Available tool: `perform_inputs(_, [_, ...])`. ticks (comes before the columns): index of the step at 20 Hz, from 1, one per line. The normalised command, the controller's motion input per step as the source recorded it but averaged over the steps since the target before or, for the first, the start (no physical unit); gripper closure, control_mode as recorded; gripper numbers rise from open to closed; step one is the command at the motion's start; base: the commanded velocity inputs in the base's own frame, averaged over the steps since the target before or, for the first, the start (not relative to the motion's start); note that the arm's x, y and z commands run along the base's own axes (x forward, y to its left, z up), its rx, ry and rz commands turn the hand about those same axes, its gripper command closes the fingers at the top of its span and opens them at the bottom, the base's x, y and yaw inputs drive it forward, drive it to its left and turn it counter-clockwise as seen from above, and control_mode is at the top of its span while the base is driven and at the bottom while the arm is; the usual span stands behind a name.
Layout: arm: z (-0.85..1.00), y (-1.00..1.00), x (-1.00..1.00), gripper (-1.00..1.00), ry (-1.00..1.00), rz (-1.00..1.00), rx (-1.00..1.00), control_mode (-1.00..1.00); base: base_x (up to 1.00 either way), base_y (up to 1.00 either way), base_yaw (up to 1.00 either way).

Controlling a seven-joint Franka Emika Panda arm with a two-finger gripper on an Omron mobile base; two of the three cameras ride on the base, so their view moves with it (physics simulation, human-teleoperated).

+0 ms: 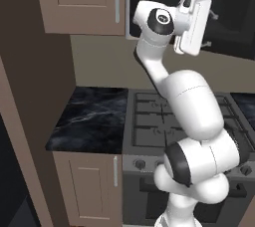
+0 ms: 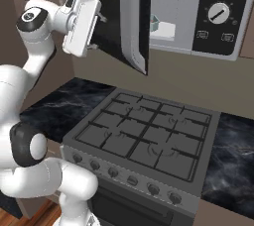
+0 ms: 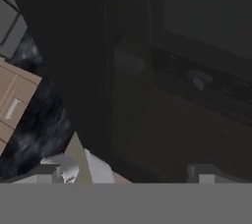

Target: Place the tupperware containing the steak and tomato meal in the microwave. Close the microwave door and press the start button to reheat the meal.

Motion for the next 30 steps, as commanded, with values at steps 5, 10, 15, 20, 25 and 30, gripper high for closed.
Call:
perform_inputs(5, [0.02,-0.19,0.54,-1.0,-0.1,0.16,0.04,-1.0,0.0,0.0,0.0])
perform_inputs(10, [0.0,-0.13,0.68,-1.0,-0.06,0.23,0.04,-1.0,0.0,0.0,0.0])
perform_inputs(15, [-0.01,-0.26,0.74,-1.0,-0.06,0.32,0.08,-1.0,0.0,0.0,0.0])
perform_inputs(20, [-0.01,-0.52,0.81,-1.0,-0.07,0.4,0.14,-1.0,0.0,0.0,0.0])
perform_inputs(25, [-0.06,-0.6,0.81,-1.0,-0.07,0.42,0.16,-1.0,0.0,0.0,0.0])
perform_inputs(30, [-0.17,-0.52,0.79,-1.0,-0.05,0.42,0.13,-1.0,0.0,0.0,0.0])
